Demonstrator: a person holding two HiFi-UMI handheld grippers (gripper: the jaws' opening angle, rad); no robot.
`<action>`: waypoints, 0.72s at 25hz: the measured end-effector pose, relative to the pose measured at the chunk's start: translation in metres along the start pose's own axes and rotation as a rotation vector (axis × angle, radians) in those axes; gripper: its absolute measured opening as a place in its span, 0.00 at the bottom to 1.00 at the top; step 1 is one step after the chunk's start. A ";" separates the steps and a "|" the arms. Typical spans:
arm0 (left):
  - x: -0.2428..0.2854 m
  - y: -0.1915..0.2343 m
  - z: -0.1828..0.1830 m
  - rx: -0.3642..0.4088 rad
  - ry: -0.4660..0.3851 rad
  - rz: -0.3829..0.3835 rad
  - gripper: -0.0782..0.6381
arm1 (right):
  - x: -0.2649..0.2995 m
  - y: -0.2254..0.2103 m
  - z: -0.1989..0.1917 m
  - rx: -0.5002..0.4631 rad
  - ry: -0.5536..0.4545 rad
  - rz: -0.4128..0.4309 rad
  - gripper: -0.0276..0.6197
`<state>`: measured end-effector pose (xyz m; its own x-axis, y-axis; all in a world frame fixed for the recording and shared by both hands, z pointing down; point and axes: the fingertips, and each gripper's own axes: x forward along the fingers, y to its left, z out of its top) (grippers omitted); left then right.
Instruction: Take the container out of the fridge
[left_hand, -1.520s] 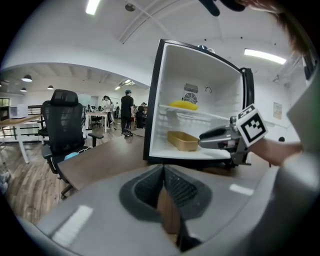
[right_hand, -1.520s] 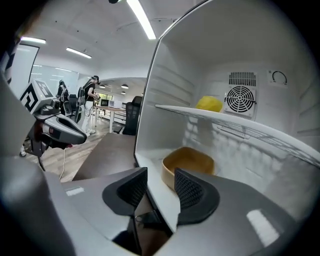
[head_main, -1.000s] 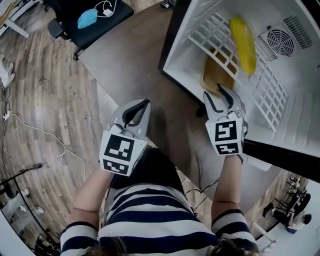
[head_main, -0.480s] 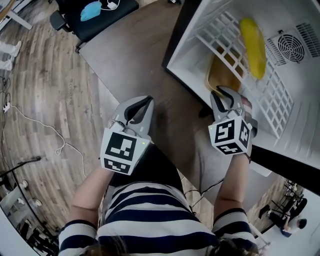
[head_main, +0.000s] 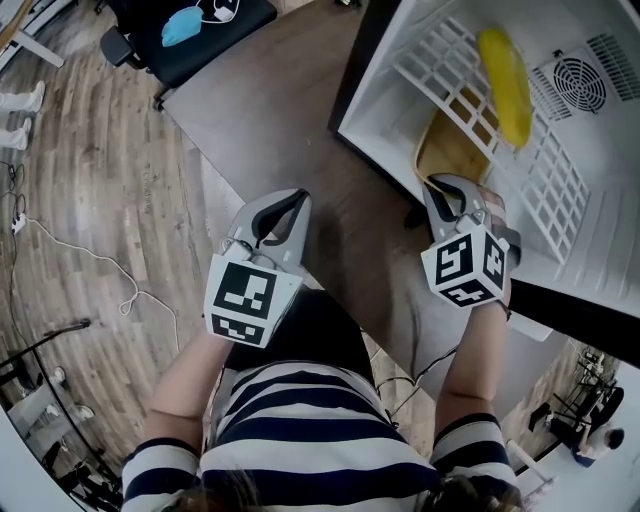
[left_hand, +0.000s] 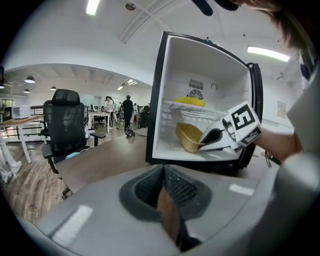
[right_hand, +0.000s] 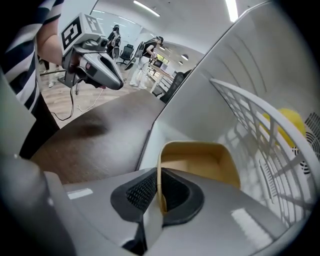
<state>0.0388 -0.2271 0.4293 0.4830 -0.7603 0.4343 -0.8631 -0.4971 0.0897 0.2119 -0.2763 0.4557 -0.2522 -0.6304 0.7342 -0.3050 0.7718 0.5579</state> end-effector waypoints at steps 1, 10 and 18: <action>-0.002 0.000 0.001 0.001 -0.002 -0.002 0.11 | -0.003 0.001 0.002 0.007 -0.006 0.001 0.06; -0.024 0.003 0.010 0.019 -0.025 -0.027 0.11 | -0.028 0.026 0.015 0.072 -0.011 0.019 0.06; -0.050 0.010 0.016 0.042 -0.045 -0.048 0.11 | -0.051 0.058 0.034 0.119 -0.007 0.036 0.06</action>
<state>0.0082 -0.2010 0.3945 0.5310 -0.7526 0.3894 -0.8320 -0.5501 0.0716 0.1758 -0.2020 0.4379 -0.2709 -0.6031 0.7502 -0.4026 0.7790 0.4808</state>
